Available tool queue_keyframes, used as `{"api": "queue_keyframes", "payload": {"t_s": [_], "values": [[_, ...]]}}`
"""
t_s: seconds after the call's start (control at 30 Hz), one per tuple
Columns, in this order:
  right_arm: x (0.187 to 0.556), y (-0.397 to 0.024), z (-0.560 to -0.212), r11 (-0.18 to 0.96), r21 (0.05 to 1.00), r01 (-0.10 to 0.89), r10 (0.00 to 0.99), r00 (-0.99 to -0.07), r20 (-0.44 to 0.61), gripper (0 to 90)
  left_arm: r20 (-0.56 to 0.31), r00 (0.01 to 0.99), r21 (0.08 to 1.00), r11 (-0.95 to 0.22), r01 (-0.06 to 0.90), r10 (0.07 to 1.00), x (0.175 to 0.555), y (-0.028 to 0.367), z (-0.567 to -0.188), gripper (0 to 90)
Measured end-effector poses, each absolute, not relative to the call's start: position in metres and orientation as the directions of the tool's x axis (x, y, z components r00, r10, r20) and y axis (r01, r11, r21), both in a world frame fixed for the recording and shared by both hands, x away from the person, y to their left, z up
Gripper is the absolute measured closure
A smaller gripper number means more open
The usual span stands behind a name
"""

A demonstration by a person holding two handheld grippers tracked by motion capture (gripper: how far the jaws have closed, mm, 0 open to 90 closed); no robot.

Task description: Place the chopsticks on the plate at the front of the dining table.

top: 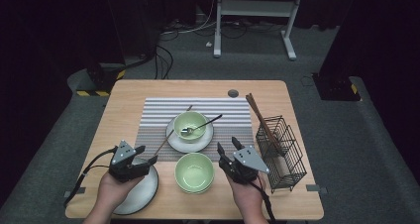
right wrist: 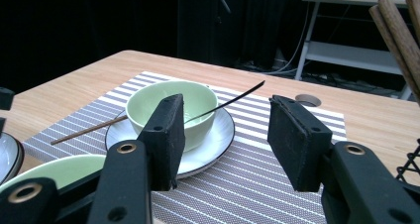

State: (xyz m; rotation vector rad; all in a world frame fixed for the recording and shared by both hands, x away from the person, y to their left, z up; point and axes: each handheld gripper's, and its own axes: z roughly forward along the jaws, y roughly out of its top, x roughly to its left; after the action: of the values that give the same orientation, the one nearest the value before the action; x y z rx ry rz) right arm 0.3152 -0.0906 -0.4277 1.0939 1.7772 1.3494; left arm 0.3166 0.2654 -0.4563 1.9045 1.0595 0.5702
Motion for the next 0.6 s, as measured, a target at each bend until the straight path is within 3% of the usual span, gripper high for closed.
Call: {"api": "queue_keyframes", "payload": {"t_s": [0.6], "values": [[0.329, -0.094, -0.400, 0.119, 0.962, 0.244, 0.932, -0.360, -0.024, 49.0, -0.033, 0.563, 0.842, -0.281, 0.460, 0.826, 0.315, 0.269, -0.459, 35.8]]}}
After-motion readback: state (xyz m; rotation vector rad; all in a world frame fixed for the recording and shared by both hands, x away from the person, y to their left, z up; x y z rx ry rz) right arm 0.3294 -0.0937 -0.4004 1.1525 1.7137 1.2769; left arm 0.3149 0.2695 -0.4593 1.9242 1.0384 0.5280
